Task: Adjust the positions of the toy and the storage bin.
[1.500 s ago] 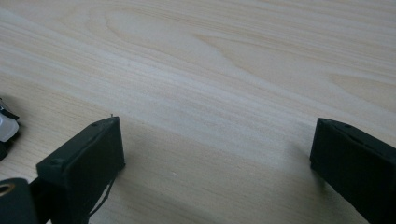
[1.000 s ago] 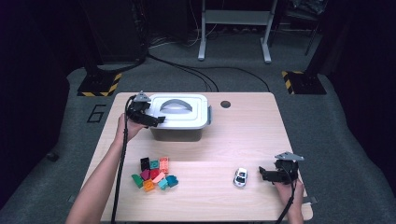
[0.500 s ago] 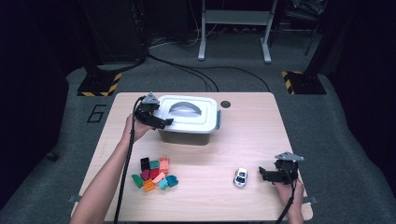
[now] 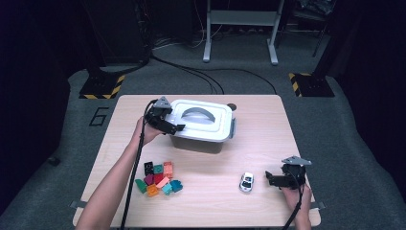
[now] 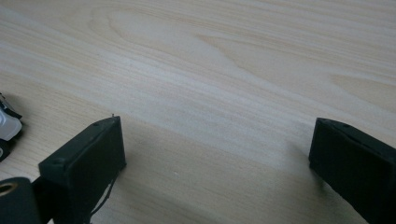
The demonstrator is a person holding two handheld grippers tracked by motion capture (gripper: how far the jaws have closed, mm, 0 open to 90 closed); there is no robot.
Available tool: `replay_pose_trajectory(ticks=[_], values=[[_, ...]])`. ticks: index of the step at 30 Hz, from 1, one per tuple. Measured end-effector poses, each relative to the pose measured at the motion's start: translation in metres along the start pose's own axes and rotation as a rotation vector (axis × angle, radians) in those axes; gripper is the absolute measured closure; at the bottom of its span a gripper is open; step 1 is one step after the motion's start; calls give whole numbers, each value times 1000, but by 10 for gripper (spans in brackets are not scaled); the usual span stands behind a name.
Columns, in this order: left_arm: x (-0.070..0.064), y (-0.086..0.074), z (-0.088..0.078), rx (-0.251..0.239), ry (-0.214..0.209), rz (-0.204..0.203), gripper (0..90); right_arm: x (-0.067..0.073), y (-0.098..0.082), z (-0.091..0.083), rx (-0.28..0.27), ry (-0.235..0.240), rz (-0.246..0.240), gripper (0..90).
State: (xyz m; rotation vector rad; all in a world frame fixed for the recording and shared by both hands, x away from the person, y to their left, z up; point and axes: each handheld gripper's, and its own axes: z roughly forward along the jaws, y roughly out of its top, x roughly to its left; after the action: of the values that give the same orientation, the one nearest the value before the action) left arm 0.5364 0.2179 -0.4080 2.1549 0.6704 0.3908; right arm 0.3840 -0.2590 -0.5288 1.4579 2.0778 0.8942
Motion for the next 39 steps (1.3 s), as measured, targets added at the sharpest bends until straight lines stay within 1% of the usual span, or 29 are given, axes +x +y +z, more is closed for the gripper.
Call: replay_pose_trajectory(ticks=[1, 2, 4, 5, 6, 9, 11, 12, 13, 15, 16, 17, 18, 19, 20, 26, 29, 32, 33, 35, 36, 39], values=[[-2, 1, 1, 4, -9, 3, 65, 0, 0, 0, 1, 0, 1, 27], [-2, 1, 1, 0, -7, 11, 66, 0, 0, 0, 1, 0, 1, 27], [-6, 3, 3, -5, -14, 9, 66, 0, 0, 0, 0, 0, 1, 27], [-7, 4, 4, 7, -20, 17, 66, 0, 0, 0, 1, 0, 1, 27], [-9, 4, 5, -6, -19, 13, 65, 0, 0, 0, 1, 0, 2, 27], [-10, 6, 5, 8, -19, 13, 64, 0, 0, 0, 1, 0, 2, 28], [-9, 6, 5, 9, -15, -7, 68, 0, 0, 0, 1, 0, 2, 28], [-9, 6, 5, -4, -10, -34, 66, 0, 0, 0, 1, 0, 2, 28], [-8, 5, 4, -3, -10, -60, 54, 0, 0, 0, 1, 0, 2, 28], [-8, 4, 2, -5, 13, -80, 29, 0, 0, 0, 1, 0, 2, 28], [-7, 4, 2, 1, 19, -75, 30, 0, 0, 0, 1, 0, 2, 28], [-6, 3, 2, 12, 35, -92, 29, 0, 0, 0, 1, 0, 2, 28], [-5, 2, 2, 22, 37, -99, 23, 0, 0, 0, 1, 0, 2, 28], [-4, 1, 2, 25, 36, -102, 21, 0, 0, 0, 0, 0, 2, 28], [-4, 0, 3, 24, 25, -119, 21, 0, 0, 0, 0, 0, 0, 28], [0, -2, 4, 12, 0, -115, 26, 0, 0, 0, 0, 0, 1, 28], [0, -3, 5, 6, -26, -131, 28, 0, 0, 0, 1, 0, 3, 28], [0, -2, 7, 5, -52, -107, 29, 0, 0, 0, 0, 1, 2, 29], [1, -1, 7, 7, -58, -87, 30, 0, 0, 0, 0, 0, 3, 29], [-1, 1, 9, 9, -69, -68, 30, 0, 0, 0, 0, 1, 2, 29], [-1, 2, 10, 16, -80, -67, 32, 0, 0, 0, 0, 1, 2, 29], [-3, 5, 12, 25, -94, -47, 35, 0, 0, 0, 0, 2, 2, 29]])
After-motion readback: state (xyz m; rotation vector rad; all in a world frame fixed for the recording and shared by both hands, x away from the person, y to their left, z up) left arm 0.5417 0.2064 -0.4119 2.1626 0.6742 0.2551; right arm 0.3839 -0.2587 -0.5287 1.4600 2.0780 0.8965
